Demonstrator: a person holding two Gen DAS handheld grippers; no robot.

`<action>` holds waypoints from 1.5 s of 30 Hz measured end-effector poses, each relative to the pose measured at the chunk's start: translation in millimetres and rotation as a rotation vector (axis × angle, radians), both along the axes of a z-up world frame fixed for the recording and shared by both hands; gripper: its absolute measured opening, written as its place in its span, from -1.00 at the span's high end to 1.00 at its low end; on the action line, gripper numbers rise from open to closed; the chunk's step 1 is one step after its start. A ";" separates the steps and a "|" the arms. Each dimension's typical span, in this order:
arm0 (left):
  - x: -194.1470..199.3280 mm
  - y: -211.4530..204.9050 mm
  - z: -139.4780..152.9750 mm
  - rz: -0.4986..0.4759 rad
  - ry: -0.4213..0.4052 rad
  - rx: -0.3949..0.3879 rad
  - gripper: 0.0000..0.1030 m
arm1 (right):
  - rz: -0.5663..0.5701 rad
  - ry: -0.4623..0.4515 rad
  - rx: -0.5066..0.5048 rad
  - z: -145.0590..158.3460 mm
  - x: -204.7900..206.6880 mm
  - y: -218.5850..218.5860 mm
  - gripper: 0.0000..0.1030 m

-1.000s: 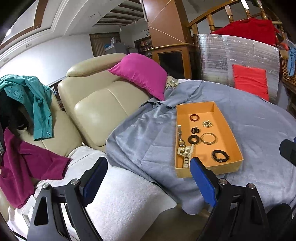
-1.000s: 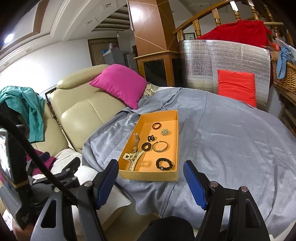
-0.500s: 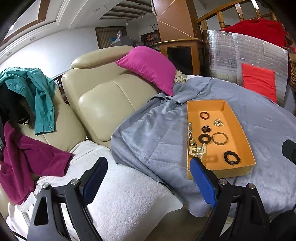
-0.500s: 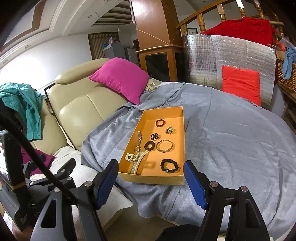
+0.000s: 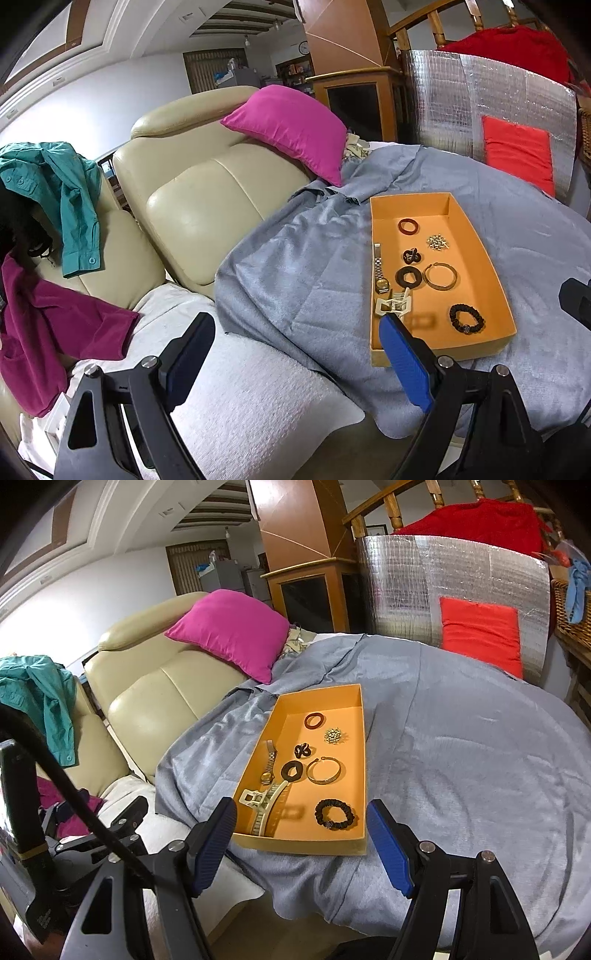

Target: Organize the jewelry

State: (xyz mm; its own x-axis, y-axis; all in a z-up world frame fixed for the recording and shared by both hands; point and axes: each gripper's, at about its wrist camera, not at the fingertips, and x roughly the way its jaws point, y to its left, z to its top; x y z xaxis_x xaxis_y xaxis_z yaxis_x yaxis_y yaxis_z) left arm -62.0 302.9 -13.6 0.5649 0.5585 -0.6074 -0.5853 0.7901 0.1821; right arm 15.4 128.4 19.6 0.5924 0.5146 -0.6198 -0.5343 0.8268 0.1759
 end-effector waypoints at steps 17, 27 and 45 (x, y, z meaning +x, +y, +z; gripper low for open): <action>5.9 8.8 3.9 -0.006 0.006 0.004 -0.76 | -0.011 0.009 -0.001 -3.8 7.7 10.2 -0.47; -11.8 -1.9 18.9 -0.034 -0.031 0.007 -0.76 | -0.025 -0.030 0.003 12.1 -15.7 0.8 -0.47; -12.7 -16.6 22.0 -0.030 -0.046 0.016 -0.76 | -0.025 -0.064 -0.047 21.2 -19.2 -11.4 -0.47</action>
